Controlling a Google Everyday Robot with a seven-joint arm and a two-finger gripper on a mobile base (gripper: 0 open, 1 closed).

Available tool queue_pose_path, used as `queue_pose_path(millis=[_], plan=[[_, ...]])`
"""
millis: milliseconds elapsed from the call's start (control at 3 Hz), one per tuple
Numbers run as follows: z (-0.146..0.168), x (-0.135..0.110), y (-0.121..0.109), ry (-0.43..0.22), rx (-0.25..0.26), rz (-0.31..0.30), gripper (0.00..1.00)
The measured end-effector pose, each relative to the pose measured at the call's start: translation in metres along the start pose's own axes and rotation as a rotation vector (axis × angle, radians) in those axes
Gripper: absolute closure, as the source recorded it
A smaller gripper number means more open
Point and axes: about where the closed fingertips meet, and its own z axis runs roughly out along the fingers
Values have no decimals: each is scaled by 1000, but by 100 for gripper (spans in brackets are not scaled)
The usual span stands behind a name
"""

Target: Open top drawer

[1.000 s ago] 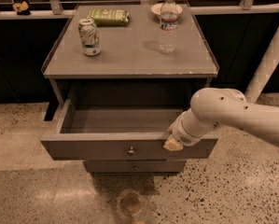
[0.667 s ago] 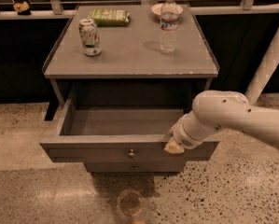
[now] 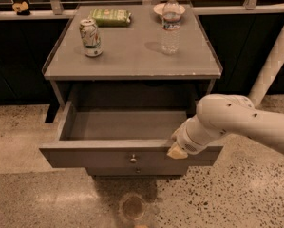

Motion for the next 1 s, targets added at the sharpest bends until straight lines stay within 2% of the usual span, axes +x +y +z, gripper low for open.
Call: queue_pose_path(millis=[1000], plan=[[-3, 5, 15, 6, -13, -3, 100]])
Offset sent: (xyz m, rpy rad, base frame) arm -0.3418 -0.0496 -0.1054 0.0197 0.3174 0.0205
